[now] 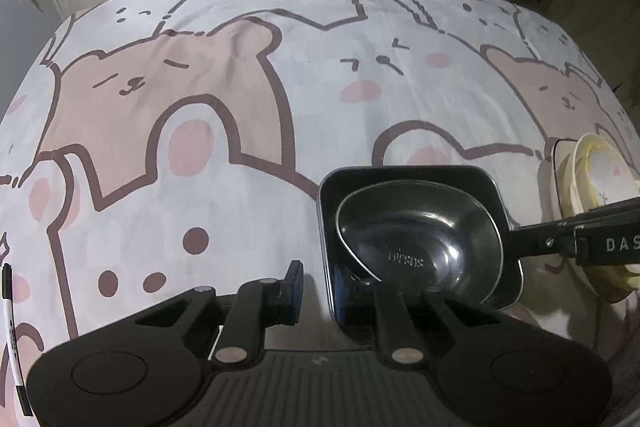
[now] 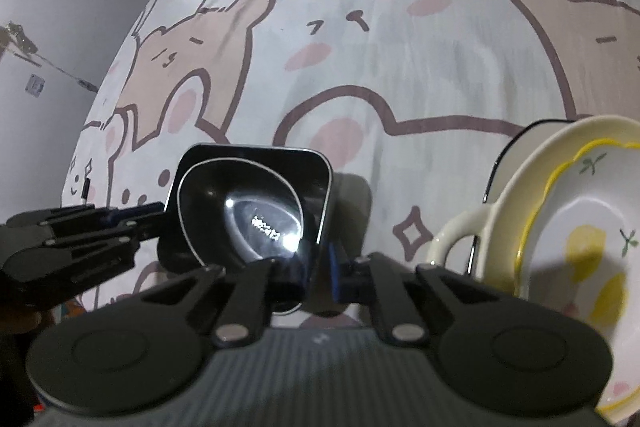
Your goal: Organize plates and bowls
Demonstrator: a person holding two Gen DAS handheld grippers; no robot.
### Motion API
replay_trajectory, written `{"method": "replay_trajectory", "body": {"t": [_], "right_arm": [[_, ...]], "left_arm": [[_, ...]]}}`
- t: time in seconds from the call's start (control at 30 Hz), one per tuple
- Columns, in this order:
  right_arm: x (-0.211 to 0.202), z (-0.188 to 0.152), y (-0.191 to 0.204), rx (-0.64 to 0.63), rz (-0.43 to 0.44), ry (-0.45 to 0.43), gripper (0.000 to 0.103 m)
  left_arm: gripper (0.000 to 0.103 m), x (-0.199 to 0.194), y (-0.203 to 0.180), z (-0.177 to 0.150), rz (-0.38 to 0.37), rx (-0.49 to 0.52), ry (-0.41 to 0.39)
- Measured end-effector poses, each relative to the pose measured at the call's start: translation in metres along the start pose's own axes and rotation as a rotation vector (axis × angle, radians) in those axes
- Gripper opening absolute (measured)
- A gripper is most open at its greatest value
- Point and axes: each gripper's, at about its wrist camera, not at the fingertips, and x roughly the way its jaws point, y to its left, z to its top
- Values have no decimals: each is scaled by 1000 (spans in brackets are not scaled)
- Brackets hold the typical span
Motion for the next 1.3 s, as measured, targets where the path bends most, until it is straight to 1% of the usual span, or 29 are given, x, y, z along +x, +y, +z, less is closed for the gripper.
{"method": "replay_trajectory", "body": {"t": [0.1, 0.17, 0.27, 0.43, 0.53, 0.63, 0.77, 0.87, 0.97, 1.1, 1.3], "right_arm": [[2, 0, -1, 20, 0, -5, 9], [4, 0, -1, 31, -1, -9, 7], [6, -1, 2, 42, -14, -16, 7], [14, -3, -2, 102, -15, -24, 6], [15, -5, -1, 102, -24, -34, 7], [16, -5, -1, 102, -25, -35, 7], [15, -3, 2, 69, -31, -44, 6], [9, 0, 4, 52, -22, -62, 6], [-3, 5, 6, 15, -20, -105, 5], [-28, 11, 6, -46, -27, -184, 5], [-68, 21, -17, -47, -4, -267, 5]], "left_arm": [[17, 4, -2, 1, 8, 12, 7], [15, 6, -3, 3, 11, 17, 10], [12, 8, -5, 5, 13, 22, 14], [5, 12, -8, 7, 11, 28, 19], [5, 12, -7, 8, 10, 28, 19], [5, 11, -5, 8, -3, 3, 9], [5, 4, -3, 9, -8, -29, -24], [5, -7, -3, 13, -13, -54, -65], [5, -21, -7, 21, -22, -75, -111], [5, -39, -18, 34, -46, -100, -177], [5, -58, -50, 53, -91, -106, -248]]}}
